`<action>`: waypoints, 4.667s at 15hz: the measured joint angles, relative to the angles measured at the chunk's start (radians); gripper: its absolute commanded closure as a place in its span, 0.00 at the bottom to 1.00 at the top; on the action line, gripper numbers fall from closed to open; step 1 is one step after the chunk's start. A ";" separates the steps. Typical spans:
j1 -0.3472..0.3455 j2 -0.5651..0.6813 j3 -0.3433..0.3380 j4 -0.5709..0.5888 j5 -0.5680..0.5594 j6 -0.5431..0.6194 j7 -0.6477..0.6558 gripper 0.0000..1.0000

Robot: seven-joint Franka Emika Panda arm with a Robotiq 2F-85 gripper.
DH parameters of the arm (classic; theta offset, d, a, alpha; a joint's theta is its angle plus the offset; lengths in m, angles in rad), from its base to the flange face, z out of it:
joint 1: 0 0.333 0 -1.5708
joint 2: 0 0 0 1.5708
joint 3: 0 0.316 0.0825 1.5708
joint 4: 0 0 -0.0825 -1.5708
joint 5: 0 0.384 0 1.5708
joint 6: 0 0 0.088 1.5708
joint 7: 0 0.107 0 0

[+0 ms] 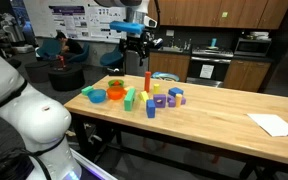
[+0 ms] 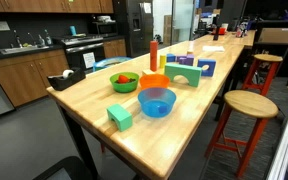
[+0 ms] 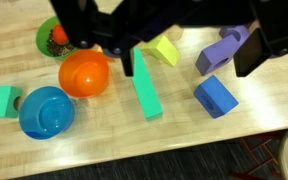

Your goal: Move the green arch to the right and closer to the other blocks

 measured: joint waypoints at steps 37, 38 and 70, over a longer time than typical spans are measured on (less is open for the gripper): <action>0.003 0.078 0.035 -0.343 -0.061 0.517 -0.145 0.00; 0.003 0.081 0.042 -0.356 -0.067 0.544 -0.138 0.00; 0.080 0.226 0.092 -0.368 -0.001 0.688 -0.234 0.00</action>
